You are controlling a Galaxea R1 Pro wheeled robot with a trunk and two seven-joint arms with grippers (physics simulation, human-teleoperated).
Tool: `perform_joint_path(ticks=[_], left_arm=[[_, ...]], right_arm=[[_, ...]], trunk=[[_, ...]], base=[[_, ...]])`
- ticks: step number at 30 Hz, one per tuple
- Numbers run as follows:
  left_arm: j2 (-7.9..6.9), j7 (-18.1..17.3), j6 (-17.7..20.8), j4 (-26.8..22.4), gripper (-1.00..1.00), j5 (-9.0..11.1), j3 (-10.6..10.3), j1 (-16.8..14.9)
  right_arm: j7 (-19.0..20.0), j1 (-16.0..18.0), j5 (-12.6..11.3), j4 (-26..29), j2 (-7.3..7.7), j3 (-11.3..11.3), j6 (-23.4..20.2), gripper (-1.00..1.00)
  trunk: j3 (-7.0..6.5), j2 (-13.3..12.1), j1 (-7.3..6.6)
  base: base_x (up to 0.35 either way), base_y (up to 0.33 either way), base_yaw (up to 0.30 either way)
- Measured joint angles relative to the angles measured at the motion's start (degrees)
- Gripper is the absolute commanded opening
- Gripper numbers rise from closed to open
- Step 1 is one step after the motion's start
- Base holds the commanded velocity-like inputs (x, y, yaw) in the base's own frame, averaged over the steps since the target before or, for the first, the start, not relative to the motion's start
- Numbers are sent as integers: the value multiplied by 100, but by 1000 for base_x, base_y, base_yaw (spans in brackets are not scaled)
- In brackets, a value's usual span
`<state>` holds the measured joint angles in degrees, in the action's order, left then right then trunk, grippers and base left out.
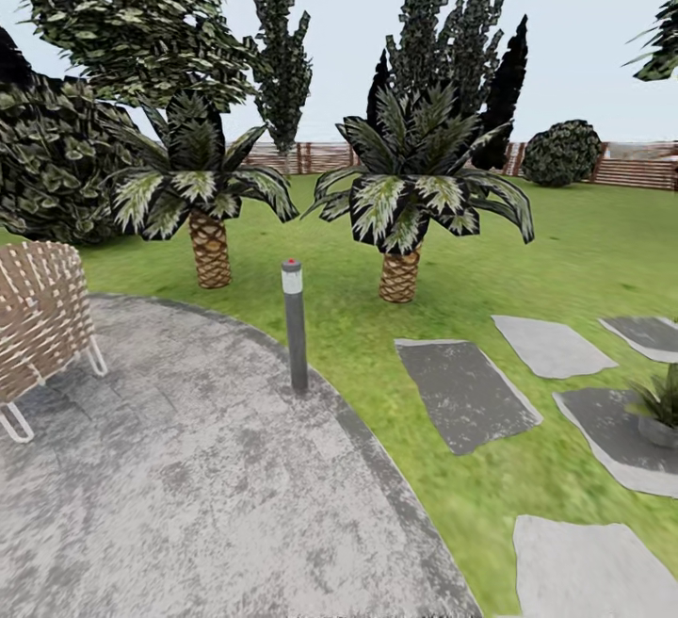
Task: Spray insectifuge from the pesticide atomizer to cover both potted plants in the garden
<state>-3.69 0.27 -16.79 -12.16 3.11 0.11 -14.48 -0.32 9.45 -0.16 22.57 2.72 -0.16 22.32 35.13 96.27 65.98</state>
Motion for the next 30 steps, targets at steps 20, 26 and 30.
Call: perform_joint_path(ticks=[20, 26, 30], left_arm=[[0, 0, -1, 0, 100, 0, 0, -2], [0, 0, -2, 0, 100, 0, 0, -2], [0, 0, -2, 0, 100, 0, 0, -5]], right_arm=[[8, 0, 0, 2, -5, -235, 0, 100], [8, 0, 0, 5, -7, -233, 0, 100], [8, 0, 0, 7, -7, -233, 0, 100]], trunk=[[491, 802, 439], [636, 1043, 571], [733, 1204, 659]], base=[[0, 0, -223], [0, 0, -227], [0, 0, -227]])
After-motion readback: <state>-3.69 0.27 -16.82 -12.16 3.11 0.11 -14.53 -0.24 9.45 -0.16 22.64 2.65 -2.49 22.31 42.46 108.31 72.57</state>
